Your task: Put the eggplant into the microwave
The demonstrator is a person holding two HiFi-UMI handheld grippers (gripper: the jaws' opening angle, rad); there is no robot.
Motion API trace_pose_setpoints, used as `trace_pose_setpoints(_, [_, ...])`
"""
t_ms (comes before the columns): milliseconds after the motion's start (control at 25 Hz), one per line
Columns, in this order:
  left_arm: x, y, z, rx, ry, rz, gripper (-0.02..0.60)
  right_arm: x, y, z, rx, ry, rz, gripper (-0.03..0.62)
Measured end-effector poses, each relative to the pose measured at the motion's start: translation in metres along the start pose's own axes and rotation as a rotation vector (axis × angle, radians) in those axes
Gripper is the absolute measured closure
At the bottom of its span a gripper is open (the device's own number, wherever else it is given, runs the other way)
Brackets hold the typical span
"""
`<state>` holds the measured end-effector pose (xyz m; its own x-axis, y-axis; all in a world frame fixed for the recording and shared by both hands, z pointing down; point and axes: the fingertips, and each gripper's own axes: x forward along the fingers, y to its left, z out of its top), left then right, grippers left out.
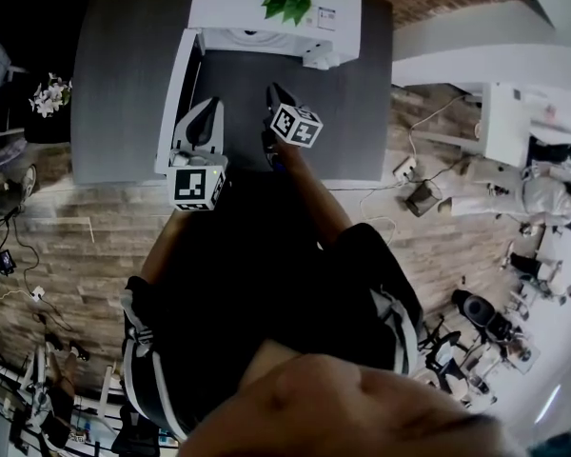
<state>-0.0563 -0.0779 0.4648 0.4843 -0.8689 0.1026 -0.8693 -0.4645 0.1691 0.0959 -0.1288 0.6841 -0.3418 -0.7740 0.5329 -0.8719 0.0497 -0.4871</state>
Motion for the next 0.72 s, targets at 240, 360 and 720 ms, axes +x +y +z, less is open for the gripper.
trace_pose_setpoints(240, [-0.002,-0.011,-0.001,-0.001,-0.005,-0.029,0.545,-0.037,0.014,0.002,-0.038,-0.04,-0.001,0.556])
trace_pose_setpoints(360, [-0.003,-0.016,-0.001,-0.002,-0.004,-0.045,0.545,-0.057,0.023,0.008,-0.073,-0.072,0.003,0.556])
trace_pose_setpoints(720, [-0.001,-0.029,-0.009,0.009,0.012,-0.082,0.545,-0.108,0.044,0.02,-0.067,-0.15,0.03,0.556])
